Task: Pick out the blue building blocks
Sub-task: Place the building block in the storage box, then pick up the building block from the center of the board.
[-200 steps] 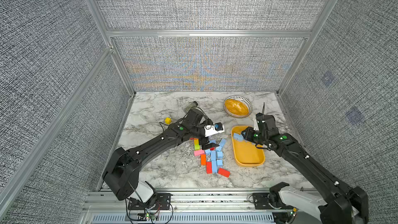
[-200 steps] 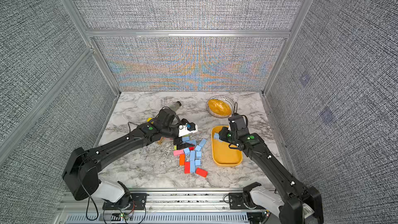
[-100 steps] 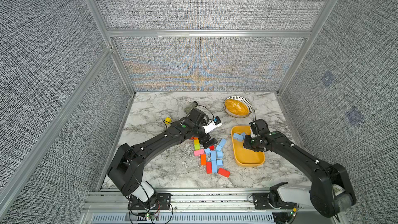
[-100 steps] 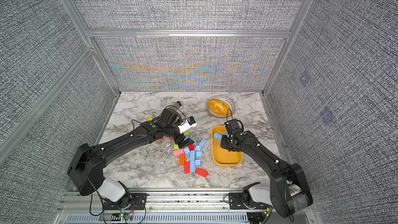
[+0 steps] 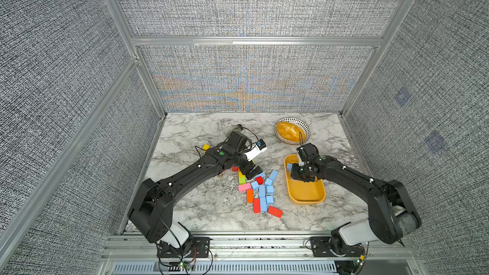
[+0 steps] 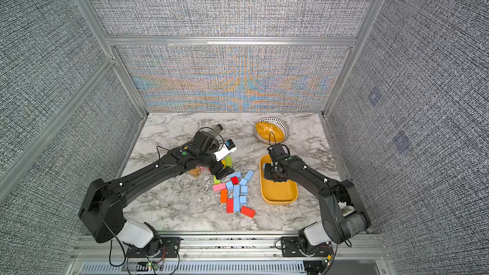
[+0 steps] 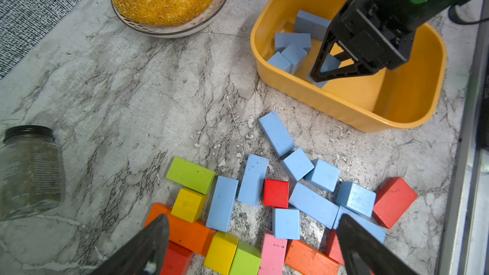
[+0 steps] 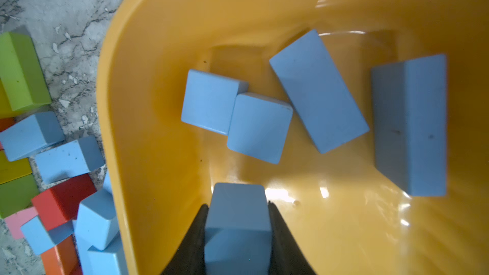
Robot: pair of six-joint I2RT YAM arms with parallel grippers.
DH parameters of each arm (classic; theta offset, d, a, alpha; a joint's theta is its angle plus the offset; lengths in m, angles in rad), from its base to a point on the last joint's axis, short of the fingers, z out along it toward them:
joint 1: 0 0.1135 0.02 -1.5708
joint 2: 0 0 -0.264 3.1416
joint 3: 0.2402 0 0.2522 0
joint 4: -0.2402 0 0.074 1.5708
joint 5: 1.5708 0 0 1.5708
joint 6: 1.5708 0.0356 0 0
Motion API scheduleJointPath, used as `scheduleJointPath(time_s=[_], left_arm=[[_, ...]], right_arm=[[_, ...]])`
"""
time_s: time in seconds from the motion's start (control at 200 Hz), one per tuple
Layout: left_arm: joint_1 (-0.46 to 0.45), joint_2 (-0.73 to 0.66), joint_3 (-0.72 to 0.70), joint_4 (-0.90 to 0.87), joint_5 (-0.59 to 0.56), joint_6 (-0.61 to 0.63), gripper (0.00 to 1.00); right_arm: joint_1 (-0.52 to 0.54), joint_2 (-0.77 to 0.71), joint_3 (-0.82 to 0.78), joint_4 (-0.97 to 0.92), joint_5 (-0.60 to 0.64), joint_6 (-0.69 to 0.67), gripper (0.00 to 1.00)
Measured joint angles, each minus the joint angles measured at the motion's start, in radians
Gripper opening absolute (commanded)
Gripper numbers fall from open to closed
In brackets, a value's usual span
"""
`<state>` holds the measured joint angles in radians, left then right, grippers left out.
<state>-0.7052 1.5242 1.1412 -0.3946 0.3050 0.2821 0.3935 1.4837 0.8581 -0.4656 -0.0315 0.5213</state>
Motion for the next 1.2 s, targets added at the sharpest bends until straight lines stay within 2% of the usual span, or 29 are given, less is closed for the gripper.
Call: scheduleJointPath(time_s=[0.145,0.345,0.571,0.716,0.991,1.201], left_arm=[[0.002,0.004,0.008,-0.002,0.000,-0.006,1.00],[0.008,0.005,0.013,-0.003,-0.002,-0.014,1.00],[0.032,0.005,0.023,-0.030,-0.008,-0.040,1.00],[0.105,0.005,0.059,-0.077,0.004,-0.099,1.00],[0.311,-0.037,0.002,-0.129,0.023,-0.311,1.00],[0.385,-0.187,-0.135,-0.120,-0.021,-0.418,1.00]], right_arm=[[0.005,0.034,0.032,0.008,0.000,-0.004,0.38],[0.011,0.025,0.068,0.000,0.000,-0.011,0.48],[0.023,-0.039,0.138,-0.052,0.029,-0.010,0.50],[0.101,-0.039,0.232,-0.077,0.029,0.005,0.50],[0.282,0.214,0.457,-0.121,0.036,0.034,0.50],[0.340,0.410,0.603,-0.181,0.023,-0.033,0.51]])
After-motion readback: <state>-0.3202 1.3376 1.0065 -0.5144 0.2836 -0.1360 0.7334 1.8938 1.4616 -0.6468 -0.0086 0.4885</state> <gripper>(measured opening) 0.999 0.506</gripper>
